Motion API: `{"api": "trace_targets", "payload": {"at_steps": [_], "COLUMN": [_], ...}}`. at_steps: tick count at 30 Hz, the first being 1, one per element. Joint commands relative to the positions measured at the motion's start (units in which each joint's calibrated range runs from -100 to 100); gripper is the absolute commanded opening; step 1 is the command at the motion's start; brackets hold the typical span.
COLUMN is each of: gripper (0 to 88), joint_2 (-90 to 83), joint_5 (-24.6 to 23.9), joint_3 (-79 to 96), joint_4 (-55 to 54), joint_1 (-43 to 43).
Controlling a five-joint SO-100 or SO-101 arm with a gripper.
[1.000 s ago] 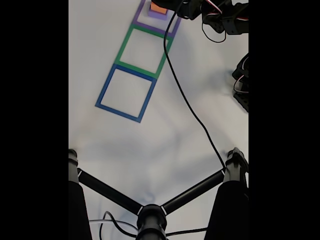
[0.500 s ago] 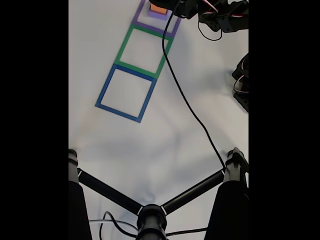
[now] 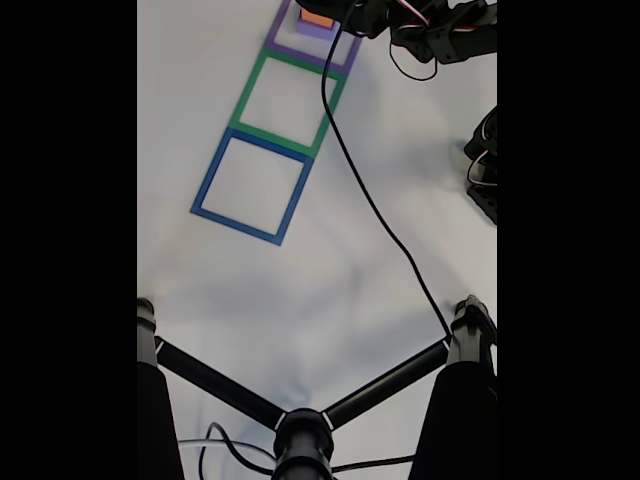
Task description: Tower of hanoi
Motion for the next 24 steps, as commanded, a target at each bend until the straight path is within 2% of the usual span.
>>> {"api": "trace_targets", "payload": {"at_steps": [1, 24], "gripper": [20.6, 4.6], "joint_2": [-1.1, -2.0], "joint_5": [0.0, 0.0], "joint_3": [-2.1, -1.9], "joint_4": [-1.8, -1.7], "joint_1": [-0.8, -1.8]}}
